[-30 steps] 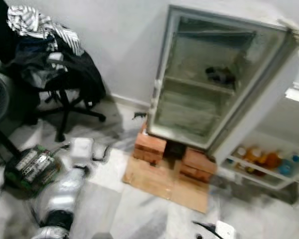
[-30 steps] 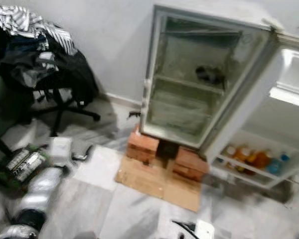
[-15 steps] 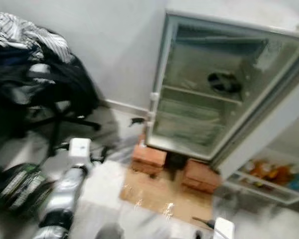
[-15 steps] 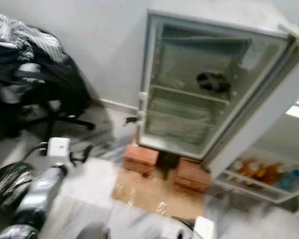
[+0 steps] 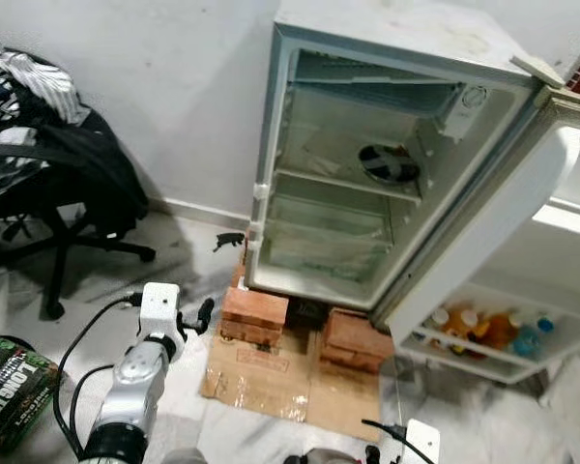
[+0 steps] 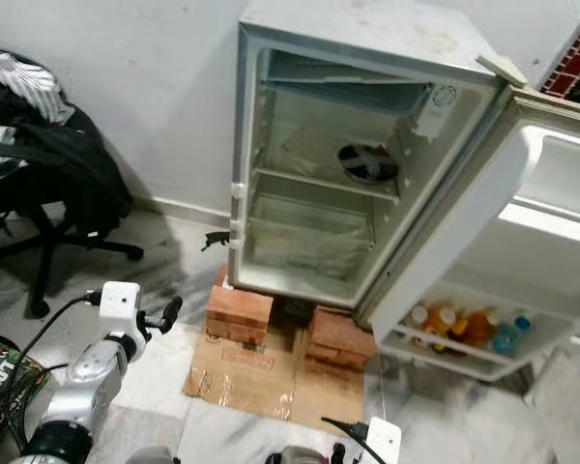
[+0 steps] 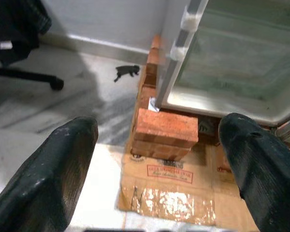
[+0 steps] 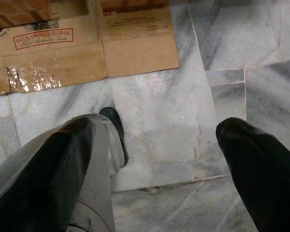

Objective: Restocking fridge

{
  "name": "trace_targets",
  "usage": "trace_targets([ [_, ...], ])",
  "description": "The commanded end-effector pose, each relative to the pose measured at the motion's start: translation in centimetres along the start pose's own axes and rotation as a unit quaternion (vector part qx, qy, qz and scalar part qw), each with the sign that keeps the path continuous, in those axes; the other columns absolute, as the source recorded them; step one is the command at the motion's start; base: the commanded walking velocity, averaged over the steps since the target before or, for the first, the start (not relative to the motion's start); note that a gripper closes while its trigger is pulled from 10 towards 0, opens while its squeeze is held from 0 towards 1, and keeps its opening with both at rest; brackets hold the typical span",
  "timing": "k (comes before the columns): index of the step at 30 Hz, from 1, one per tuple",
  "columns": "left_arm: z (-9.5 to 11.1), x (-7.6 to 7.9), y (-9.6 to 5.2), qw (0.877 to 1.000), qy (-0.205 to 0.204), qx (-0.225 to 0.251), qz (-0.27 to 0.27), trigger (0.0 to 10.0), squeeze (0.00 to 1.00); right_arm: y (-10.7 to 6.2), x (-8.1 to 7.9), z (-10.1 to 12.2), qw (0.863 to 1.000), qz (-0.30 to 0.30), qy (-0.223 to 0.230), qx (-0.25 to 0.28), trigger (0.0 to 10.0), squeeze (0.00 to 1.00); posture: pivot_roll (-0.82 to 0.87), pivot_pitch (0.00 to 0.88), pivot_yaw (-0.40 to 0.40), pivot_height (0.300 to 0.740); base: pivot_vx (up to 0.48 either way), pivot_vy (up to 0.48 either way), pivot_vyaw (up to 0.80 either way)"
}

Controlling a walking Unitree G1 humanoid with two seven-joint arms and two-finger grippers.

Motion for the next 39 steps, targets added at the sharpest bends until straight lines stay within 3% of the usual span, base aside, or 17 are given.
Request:
trace_targets([
  [1,-0.2,-0.1,0.0,1.0,-0.002,-0.012,0.005,10.0,0.0,-3.4,-15.9,23.2,0.916,0.22,-0.18,0.283,10.0,0.0,0.11,0.0,-0.143,0.74,0.0,0.0,0.0],
  [8,-0.8,0.8,0.2,0.999,0.018,-0.044,-0.022,10.0,0.0,-2.5,-15.2,22.2,0.933,0.192,-0.187,0.24,10.0,0.0,0.13,0.0,-0.147,0.74,0.0,0.0,0.0],
  [19,-1.8,1.8,-0.1,0.995,0.038,-0.079,-0.045,10.0,0.0,-2.2,-14.7,21.8,0.938,0.19,-0.17,0.234,10.0,0.0,0.11,0.0,-0.124,0.74,0.0,0.0,0.0],
  [26,-1.7,3.0,-0.8,0.99,0.093,-0.06,-0.084,10.0,0.0,-2.1,-14.6,21.7,0.94,0.189,-0.165,0.233,10.0,0.0,0.11,0.0,-0.111,0.74,0.0,0.0,0.0],
  [39,-1.9,3.4,-1.0,0.989,0.096,-0.066,-0.093,10.0,0.0,-2.1,-14.4,21.6,0.941,0.187,-0.16,0.231,10.0,0.0,0.1,0.0,-0.108,0.74,0.0,0.0,0.0],
])
Point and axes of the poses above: a point about 5 cm out from each wrist's last joint towards the gripper, its own y axis pointing out of the wrist towards the gripper, its own z axis along the axis of the wrist's last joint, x = y × z, the point moved 3 cm from there along y, pointing out of the wrist towards the gripper
